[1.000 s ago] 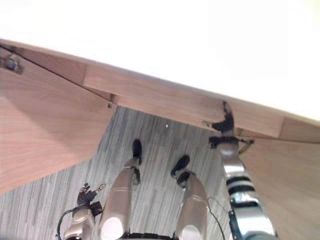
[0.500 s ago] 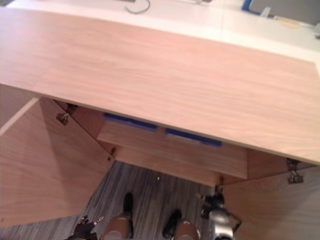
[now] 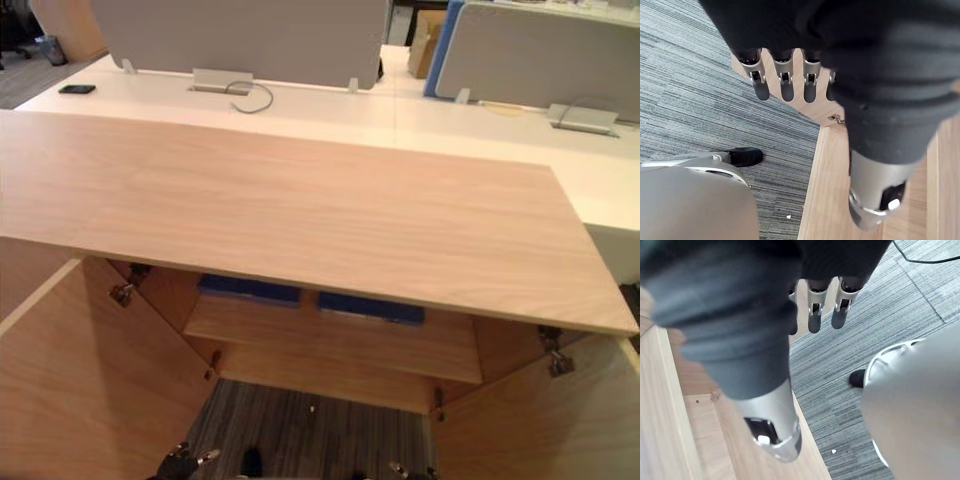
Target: Walk over to the cabinet, pick up the folder, carry it to the office cabinet, place the folder inside the office cabinet, then close the office cabinet door
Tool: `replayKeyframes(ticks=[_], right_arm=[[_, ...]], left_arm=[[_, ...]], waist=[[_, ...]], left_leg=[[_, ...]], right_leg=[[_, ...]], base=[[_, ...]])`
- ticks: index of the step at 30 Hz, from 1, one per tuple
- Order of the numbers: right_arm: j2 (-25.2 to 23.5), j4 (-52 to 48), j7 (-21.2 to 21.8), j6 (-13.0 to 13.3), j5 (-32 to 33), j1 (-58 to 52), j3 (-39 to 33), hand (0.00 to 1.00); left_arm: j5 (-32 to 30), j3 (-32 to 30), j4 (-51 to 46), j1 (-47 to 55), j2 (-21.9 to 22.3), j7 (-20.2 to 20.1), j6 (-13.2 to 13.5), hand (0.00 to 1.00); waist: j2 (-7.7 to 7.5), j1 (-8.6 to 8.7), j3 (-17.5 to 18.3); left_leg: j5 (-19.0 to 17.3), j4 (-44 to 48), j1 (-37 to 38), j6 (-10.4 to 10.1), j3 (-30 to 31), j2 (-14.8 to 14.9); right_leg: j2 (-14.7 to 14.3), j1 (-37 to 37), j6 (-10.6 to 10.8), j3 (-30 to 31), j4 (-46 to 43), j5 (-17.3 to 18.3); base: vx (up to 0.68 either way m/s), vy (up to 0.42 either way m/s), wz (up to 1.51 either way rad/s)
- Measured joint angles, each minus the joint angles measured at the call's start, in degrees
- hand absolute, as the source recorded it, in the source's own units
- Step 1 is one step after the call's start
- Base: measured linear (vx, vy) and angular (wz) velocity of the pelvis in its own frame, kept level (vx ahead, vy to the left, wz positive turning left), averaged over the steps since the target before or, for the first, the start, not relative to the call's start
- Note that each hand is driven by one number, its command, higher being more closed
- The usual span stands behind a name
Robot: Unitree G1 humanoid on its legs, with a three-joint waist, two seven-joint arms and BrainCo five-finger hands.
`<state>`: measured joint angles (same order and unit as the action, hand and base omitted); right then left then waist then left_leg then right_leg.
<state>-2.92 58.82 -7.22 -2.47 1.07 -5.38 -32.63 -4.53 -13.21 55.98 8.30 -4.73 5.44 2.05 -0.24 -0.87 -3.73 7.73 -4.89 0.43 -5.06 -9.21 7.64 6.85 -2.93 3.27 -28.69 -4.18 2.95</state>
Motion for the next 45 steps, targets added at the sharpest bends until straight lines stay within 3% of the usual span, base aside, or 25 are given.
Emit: replayKeyframes(ticks=[3, 5, 7, 8, 9, 12, 19, 25, 31, 33, 34, 35, 36, 37, 38, 39, 40, 41, 42, 43, 44, 45], right_arm=[[0.3, 0.5, 0.1, -0.1, 0.0, 0.5, 0.4, 0.00], [0.3, 0.5, 0.2, 0.0, 0.1, 1.4, 1.8, 0.00], [0.9, 0.4, 0.3, 0.2, 0.3, 1.6, 3.1, 0.00], [2.0, 0.4, 0.3, 0.3, 0.7, 1.7, 3.5, 0.00], [2.3, 0.4, 0.3, 0.4, 1.2, 1.8, 3.6, 0.00], [2.3, 0.0, 0.3, 0.4, 2.5, 1.2, 4.8, 0.00], [2.0, -0.5, 0.4, 0.4, 4.6, 0.7, 5.0, 0.00], [0.6, -0.6, 0.4, 0.4, 4.7, 0.4, 2.4, 0.00], [0.0, -2.9, 0.2, 0.4, 7.6, -0.8, 3.5, 0.00], [0.1, -4.5, 0.0, 0.4, 9.2, -1.1, 4.9, 0.00], [-0.5, -6.3, -0.1, 0.5, 9.9, -0.8, 5.2, 0.00], [-0.7, -6.8, -0.2, 0.5, 10.1, -0.8, 5.2, 0.00], [-0.4, -9.5, -1.2, 0.6, 11.4, -0.1, 5.1, 0.00], [-0.4, -9.9, -1.4, 0.7, 11.4, 0.0, 5.1, 0.00], [-0.4, -10.2, -2.1, 1.2, 11.4, -0.1, 5.0, 0.00], [-0.5, -10.1, -2.5, 1.4, 11.3, 0.3, 5.3, 0.00], [-0.2, -10.6, -2.7, 2.0, 11.2, 1.4, 5.3, 0.00], [1.2, -10.7, -3.7, 2.5, 11.2, 4.3, 3.8, 0.00], [2.2, -10.5, -4.2, 2.5, 11.1, 5.8, 2.6, 0.00], [4.0, -10.9, -4.3, 2.5, 11.1, 6.0, 2.4, 0.00], [5.5, -10.9, -4.6, 2.3, 11.0, 5.6, 2.2, 0.00], [5.8, -10.9, -4.8, 2.3, 10.9, 5.7, 2.3, 0.00]], left_arm=[[-0.9, -0.1, 2.0, 0.3, -0.1, -0.1, -0.4, 0.00], [-1.7, -1.1, 2.6, 1.1, -0.1, -0.1, -0.6, 0.00], [-1.4, -2.8, 2.9, 1.4, 0.6, 0.0, -0.5, 0.00], [-1.1, -3.7, 3.0, 1.5, 1.8, 0.3, -0.6, 0.00], [-0.3, -4.4, 3.1, 1.8, 2.6, 0.7, -0.6, 0.00], [-0.2, -5.0, 3.1, 1.8, 2.5, 0.8, -0.6, 0.00], [-0.1, -5.5, 3.0, -0.2, 2.2, 0.8, -0.6, 0.00], [5.2, -9.8, 1.5, -3.0, 5.6, 0.9, -0.2, 0.00], [4.4, -12.8, 0.6, -3.2, 7.1, 0.8, 0.0, 0.00], [3.8, -13.7, 0.8, -3.5, 7.0, 0.7, 0.0, 0.00], [3.7, -14.3, 0.8, -3.6, 6.9, 0.7, 0.0, 0.00], [3.6, -14.3, 0.7, -3.6, 6.9, 0.7, 0.0, 0.00], [3.0, -14.5, 0.6, -3.8, 7.2, 0.7, -0.2, 0.00], [3.1, -14.6, 0.6, -3.8, 7.0, 0.8, -0.2, 0.00], [3.1, -14.4, 0.8, -3.6, 5.7, 0.8, -0.4, 0.00], [3.0, -14.2, 0.9, -4.0, 4.1, 0.8, -0.4, 0.00], [3.1, -14.3, 2.3, -5.0, 2.5, 0.8, -0.5, 0.00], [3.1, -13.9, 3.6, -5.6, 2.0, 0.8, -0.5, 0.00], [3.3, -13.5, 3.7, -5.4, 2.0, 0.9, -0.3, 0.00], [3.6, -12.5, 4.1, -5.4, 1.3, 1.3, -0.5, 0.00], [3.6, -10.4, 4.2, -5.0, 0.4, 1.5, -0.5, 0.00], [3.6, -10.1, 4.2, -4.5, 0.0, 1.6, -0.5, 0.00]], waist=[[0.35, -0.11, 0.1], [0.35, -0.67, -1.0], [0.85, -1.11, -1.8], [2.24, -1.76, -1.9], [2.78, -1.83, -1.9], [2.33, -1.10, -1.8], [1.99, -0.12, -1.8], [0.80, 0.12, -1.7], [-0.38, 0.15, -2.1], [-0.55, 0.16, -2.3], [-0.86, 0.03, -2.5], [-0.59, -0.06, -2.4], [1.11, 0.27, -3.2], [0.70, 0.19, -3.3], [-0.14, 0.53, -3.2], [-2.78, 0.87, -3.5], [-4.24, 0.69, -4.2], [-3.53, 0.53, -4.4], [-3.03, 0.30, -5.8], [-2.89, 0.93, -6.2], [-2.11, 1.14, -6.2], [-2.07, 1.26, -6.2]], left_leg=[[-1.0, 0.7, 1.4, -0.1, -1.4, 0.4], [-5.3, 7.7, 0.1, -0.3, -3.0, 1.4], [-10.3, 16.5, -3.2, 0.2, 2.3, 2.5], [-13.8, 19.9, -4.5, -0.5, 7.9, 3.1], [-15.6, 21.1, -4.6, -2.3, 8.6, 3.4], [-17.2, 21.0, -4.4, -2.1, 8.0, 2.2], [-16.4, 16.0, 0.2, -0.1, 0.0, -0.7], [-17.5, 15.7, 2.5, 0.7, -2.9, -1.2], [-20.1, 18.5, 3.7, 0.6, -9.4, 0.1], [-20.7, 19.5, 3.6, 0.6, -12.8, 1.0], [-20.6, 19.7, 3.2, 0.8, -15.9, 2.0], [-20.4, 19.6, 3.0, 1.1, -16.4, 2.3], [-19.6, 19.2, 3.2, 0.7, -20.4, 5.4], [-19.5, 19.5, 3.7, 0.6, -21.5, 6.0], [-19.5, 20.7, 4.3, 0.4, -23.2, 6.4], [-20.5, 25.1, 2.2, 1.1, -22.7, 6.6], [-23.2, 26.8, -0.1, 3.0, -19.6, 4.4], [-19.8, 17.3, -1.5, 5.6, -15.2, -0.4], [-16.1, 16.4, -0.3, 4.9, -16.8, 0.2], [-15.8, 16.8, 0.3, 4.8, -18.0, 0.7], [-15.5, 17.2, 0.2, 3.9, -18.2, 2.4], [-15.5, 17.6, 0.2, 3.3, -18.6, 3.2]], right_leg=[[-0.3, -0.4, -0.1, 1.8, 0.4, -0.1], [-0.8, -0.3, -0.6, 5.2, 0.3, -0.3], [-1.5, 0.3, -1.0, 7.9, 0.1, -0.6], [-2.7, 1.2, -1.1, 10.3, 0.1, -0.7], [-3.3, 2.1, -0.9, 12.6, 0.0, -0.7], [-3.0, 4.1, -0.5, 16.0, -0.3, -1.3], [-1.2, 5.9, 0.6, 24.1, 1.4, -4.8], [-0.9, 5.7, 0.6, 25.8, 1.0, -5.1], [-2.5, 8.1, 0.6, 31.3, -1.8, -5.3], [-3.5, 10.1, 0.2, 32.2, -1.4, -6.8], [-3.7, 10.8, -2.5, 30.7, 0.7, -7.9], [-3.4, 10.7, -3.2, 29.5, 0.7, -7.2], [1.4, 13.5, -7.6, 8.9, -5.6, -1.7], [3.1, 14.1, -7.6, 4.4, -9.0, -1.6], [6.7, 13.9, -9.2, -1.4, -14.8, -3.4], [7.2, 14.2, -10.3, -1.9, -16.5, -5.7], [7.0, 14.5, -11.7, -2.0, -13.9, -6.8], [5.3, 13.5, -11.6, -1.0, -8.9, -7.1], [7.2, 14.5, -11.3, -3.1, -16.7, -3.1], [12.7, 15.5, -9.8, -6.5, -29.1, 0.7], [16.3, 14.8, -9.4, -8.8, -35.3, 0.7], [17.6, 14.0, -9.0, -9.8, -35.7, -0.2]], base=[[-0.01, 0.002, -0.27], [-0.04, -0.005, -0.72], [-0.06, -0.017, -0.86], [-0.06, 0.042, -1.08], [-0.06, 0.072, -1.02], [-0.01, 0.108, -0.69], [0.07, 0.125, -0.58], [0.02, 0.088, -0.27], [-0.07, 0.040, -0.56], [-0.09, -0.017, -0.87], [-0.10, -0.043, -0.86], [-0.09, -0.045, -1.29], [-0.03, -0.010, -1.03], [0.06, -0.059, -1.30], [0.10, -0.067, -0.86], [-0.01, -0.107, -1.04], [-0.18, -0.031, -1.29], [-0.23, 0.009, -1.42], [-0.15, 0.042, -1.23], [-0.02, -0.024, -0.67], [0.02, -0.074, -0.37], [0.08, -0.141, -0.51]])
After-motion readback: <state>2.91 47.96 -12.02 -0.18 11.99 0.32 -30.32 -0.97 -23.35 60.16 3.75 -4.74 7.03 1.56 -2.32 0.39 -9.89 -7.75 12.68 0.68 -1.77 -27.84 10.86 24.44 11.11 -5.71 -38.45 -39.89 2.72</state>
